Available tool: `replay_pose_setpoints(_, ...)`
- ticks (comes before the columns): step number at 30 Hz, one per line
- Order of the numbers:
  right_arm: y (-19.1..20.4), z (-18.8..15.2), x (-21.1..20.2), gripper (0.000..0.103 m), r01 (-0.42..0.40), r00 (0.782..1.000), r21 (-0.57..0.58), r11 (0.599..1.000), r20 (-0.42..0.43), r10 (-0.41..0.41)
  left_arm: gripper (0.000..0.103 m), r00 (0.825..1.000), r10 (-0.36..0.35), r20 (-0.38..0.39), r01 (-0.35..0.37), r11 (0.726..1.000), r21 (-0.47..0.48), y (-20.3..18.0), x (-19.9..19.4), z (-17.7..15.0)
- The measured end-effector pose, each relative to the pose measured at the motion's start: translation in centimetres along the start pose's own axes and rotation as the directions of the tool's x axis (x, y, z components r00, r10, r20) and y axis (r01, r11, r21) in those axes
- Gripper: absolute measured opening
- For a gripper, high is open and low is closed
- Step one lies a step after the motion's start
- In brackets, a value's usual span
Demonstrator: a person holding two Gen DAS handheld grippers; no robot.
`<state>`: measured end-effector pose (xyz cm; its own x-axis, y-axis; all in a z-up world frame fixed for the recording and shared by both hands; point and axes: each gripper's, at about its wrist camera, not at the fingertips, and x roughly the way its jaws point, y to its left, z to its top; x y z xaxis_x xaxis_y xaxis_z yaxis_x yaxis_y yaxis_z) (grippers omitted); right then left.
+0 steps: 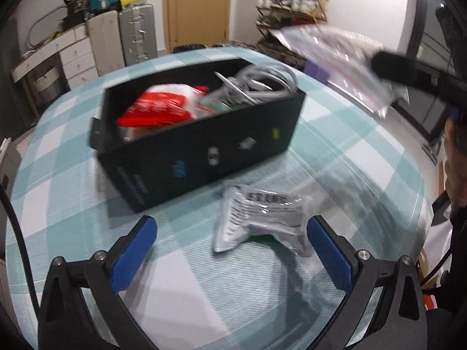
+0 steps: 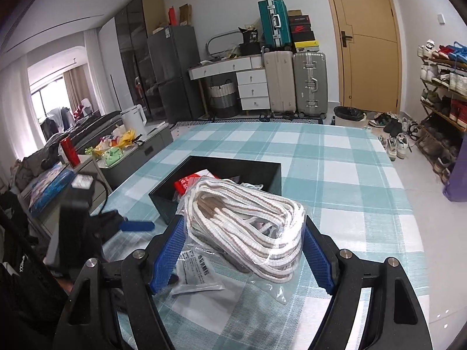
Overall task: Organize soft objects
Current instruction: 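Grasp the bagged rope with right tool while left tool grasps the white sachet, then carry the rope bag with right tool while left tool carries the sachet over the box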
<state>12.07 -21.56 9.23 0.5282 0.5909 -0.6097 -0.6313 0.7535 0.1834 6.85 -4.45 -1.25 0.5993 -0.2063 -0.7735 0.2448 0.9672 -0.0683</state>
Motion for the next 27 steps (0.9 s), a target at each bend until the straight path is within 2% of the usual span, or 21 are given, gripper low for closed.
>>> replay_pose_setpoints(7,-0.4,0.1,-0.2,0.078,0.006,1.000,0.013,1.000,0.004,-0.006,0.102,0.998,0.009,-0.066,-0.005,0.998,0.057,-2.3,1.9,0.6)
replay_pose_setpoints(10,-0.4,0.1,-0.1,0.078,0.006,1.000,0.014,1.000,0.002,-0.006,0.099,0.996,0.022,-0.088,-0.015,0.997,0.078,-3.1,2.2,0.4)
replay_pose_setpoints(11,-0.4,0.1,-0.1,0.078,0.006,1.000,0.015,1.000,0.002,-0.006,0.095,0.996,0.015,-0.089,-0.008,0.997,0.080,-3.3,2.4,0.2)
replay_pose_setpoints(13,-0.5,0.0,-0.1,0.078,0.005,1.000,0.015,1.000,0.000,-0.005,0.087,0.997,0.008,-0.076,-0.002,0.997,0.083,-3.4,2.2,0.2)
replay_pose_setpoints(15,-0.6,0.0,-0.2,0.078,0.005,1.000,0.020,1.000,-0.001,-0.005,0.063,0.998,0.000,-0.057,0.005,0.996,0.094,-3.7,1.8,0.1)
replay_pose_setpoints(18,-0.5,0.0,0.1,0.078,0.005,1.000,0.021,1.000,-0.004,-0.005,0.054,0.999,0.002,-0.037,0.002,0.994,0.106,-3.5,1.3,0.0)
replay_pose_setpoints(22,-0.6,0.0,0.3,0.078,0.004,1.000,0.023,1.000,0.000,-0.004,0.051,1.000,0.006,0.007,-0.007,0.996,0.093,-2.8,-0.1,-0.1)
replay_pose_setpoints(27,-0.4,0.0,0.3,0.078,0.000,1.000,0.020,1.000,0.015,0.000,0.051,0.996,0.008,0.090,-0.010,1.000,0.019,-0.6,-3.2,0.3)
